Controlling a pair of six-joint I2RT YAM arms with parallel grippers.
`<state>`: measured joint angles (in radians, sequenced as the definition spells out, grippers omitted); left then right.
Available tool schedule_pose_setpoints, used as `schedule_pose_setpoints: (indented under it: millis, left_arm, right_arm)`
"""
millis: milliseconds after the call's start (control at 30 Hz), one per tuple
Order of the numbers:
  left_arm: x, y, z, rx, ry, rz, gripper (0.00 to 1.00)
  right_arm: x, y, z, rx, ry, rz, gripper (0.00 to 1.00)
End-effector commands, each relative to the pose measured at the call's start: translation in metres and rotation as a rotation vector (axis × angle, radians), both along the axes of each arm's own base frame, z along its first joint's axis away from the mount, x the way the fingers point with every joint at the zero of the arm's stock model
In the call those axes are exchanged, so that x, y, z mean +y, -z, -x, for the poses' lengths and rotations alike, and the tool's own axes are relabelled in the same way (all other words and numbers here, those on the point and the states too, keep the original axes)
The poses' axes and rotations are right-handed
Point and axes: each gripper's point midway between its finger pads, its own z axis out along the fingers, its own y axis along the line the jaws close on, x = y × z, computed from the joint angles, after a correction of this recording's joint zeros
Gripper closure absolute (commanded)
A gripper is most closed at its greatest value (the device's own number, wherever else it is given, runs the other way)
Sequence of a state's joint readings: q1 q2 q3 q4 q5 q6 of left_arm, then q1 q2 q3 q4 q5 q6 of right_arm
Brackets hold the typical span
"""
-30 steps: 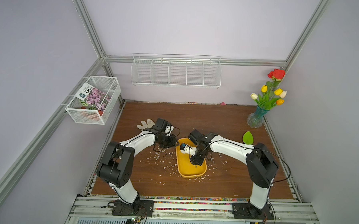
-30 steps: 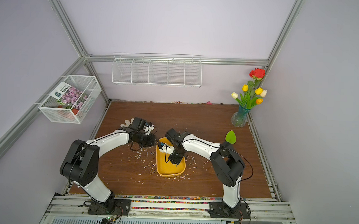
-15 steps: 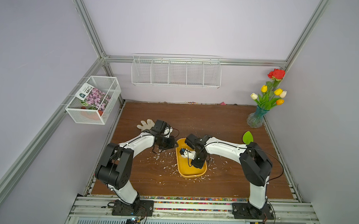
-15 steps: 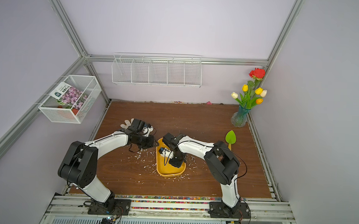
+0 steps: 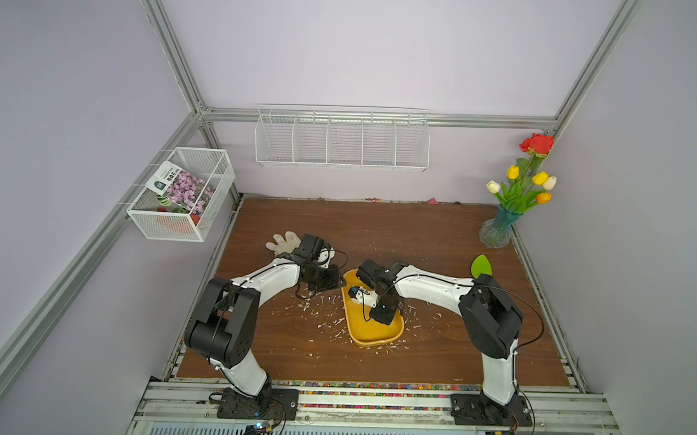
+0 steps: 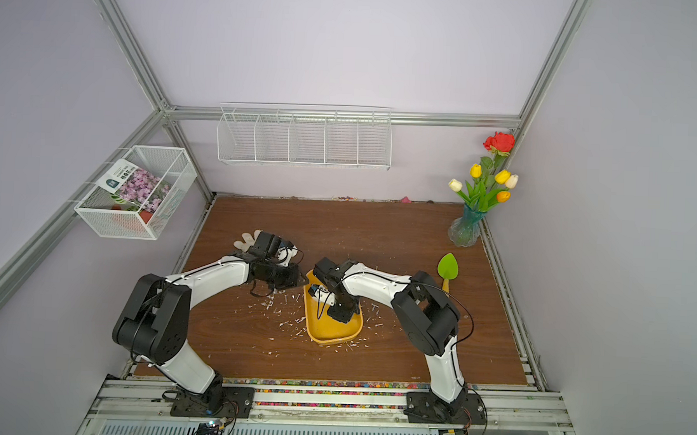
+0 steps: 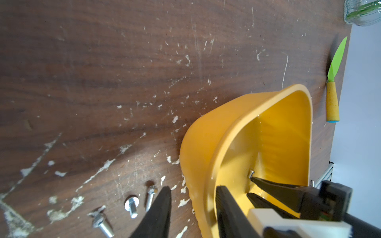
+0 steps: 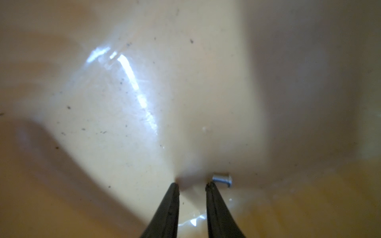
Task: Take out the screws from the storage box
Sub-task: Pick up the screw from the storage box.
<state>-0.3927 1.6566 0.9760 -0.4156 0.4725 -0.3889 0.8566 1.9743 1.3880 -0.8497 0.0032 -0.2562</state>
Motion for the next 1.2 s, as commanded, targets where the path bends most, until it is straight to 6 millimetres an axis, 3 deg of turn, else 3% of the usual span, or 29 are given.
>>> schedule_pose_setpoints:
  millis: [0,167,467,967,1167]
  left_arm:
    - [-0.001,0.003,0.0,0.006,-0.002,0.017,0.6]
    - [0.0,0.004,0.0,0.006,-0.002,0.014,0.6]
    - [0.001,0.007,0.003,0.016,0.0,0.01,0.6]
    - [0.002,0.012,0.003,0.025,-0.002,0.0,0.6]
    - [0.002,0.011,0.003,0.024,0.002,-0.002,0.6]
  right_arm:
    - [0.0,-0.022,-0.01,-0.053,0.052,-0.054,0.71]
    - [-0.004,-0.025,-0.012,-0.067,0.076,-0.075,0.71]
    - [-0.002,-0.01,-0.016,-0.005,0.092,-0.078,0.71]
    - [0.002,-0.008,0.015,0.114,0.064,-0.119,0.72]
    - [-0.005,0.0,0.009,0.08,0.063,-0.062,0.72]
